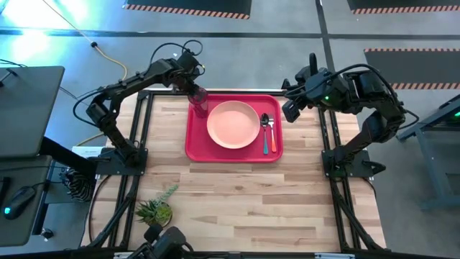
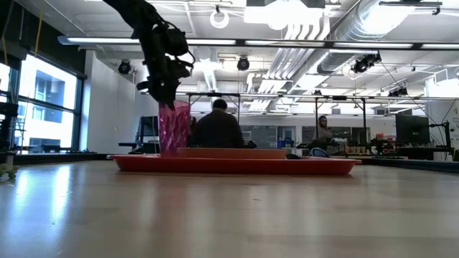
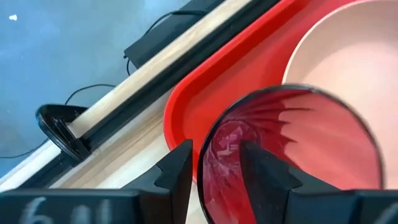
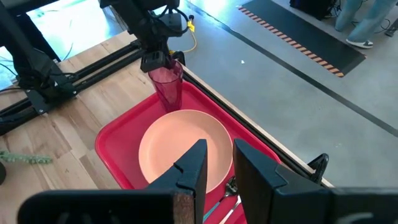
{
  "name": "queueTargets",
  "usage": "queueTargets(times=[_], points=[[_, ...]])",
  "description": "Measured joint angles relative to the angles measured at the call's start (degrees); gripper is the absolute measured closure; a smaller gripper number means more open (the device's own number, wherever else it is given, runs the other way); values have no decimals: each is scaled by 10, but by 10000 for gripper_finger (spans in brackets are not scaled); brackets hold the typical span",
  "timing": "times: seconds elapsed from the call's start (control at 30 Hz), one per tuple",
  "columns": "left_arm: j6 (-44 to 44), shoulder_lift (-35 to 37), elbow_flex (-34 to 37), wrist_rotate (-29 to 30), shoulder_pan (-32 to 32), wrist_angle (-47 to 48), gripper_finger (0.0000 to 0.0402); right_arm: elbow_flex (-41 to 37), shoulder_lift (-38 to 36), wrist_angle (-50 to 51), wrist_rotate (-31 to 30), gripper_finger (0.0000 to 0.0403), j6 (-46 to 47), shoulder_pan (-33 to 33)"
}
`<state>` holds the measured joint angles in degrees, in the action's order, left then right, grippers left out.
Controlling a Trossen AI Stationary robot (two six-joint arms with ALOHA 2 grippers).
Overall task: Pick and place plate/cup/fork/spoon on tray
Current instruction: Return to Home Position
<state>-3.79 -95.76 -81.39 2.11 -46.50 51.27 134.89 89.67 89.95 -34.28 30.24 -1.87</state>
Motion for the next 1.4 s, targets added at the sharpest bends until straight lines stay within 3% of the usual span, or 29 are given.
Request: queueTargets(times=[0.33, 0.63, 0.83, 0.93, 1.03, 1.4], points=[[24, 0, -93, 0, 0, 70, 274, 0, 0, 0, 0, 334, 0, 0], [46, 1, -240, -5, 2, 158, 274, 0, 0, 0, 0, 334, -6, 11], [47, 40, -285, -109, 18, 168, 274, 0, 0, 0, 22, 334, -53, 50], [43, 87, -261, -159, 42, 164, 274, 0, 0, 0, 49, 334, -76, 69], [25, 153, -201, -169, 82, 123, 275, -2, 0, 0, 60, 334, -97, 84], [-116, 461, 178, -166, 233, -177, 275, -117, 0, -48, 142, 334, -138, 124]])
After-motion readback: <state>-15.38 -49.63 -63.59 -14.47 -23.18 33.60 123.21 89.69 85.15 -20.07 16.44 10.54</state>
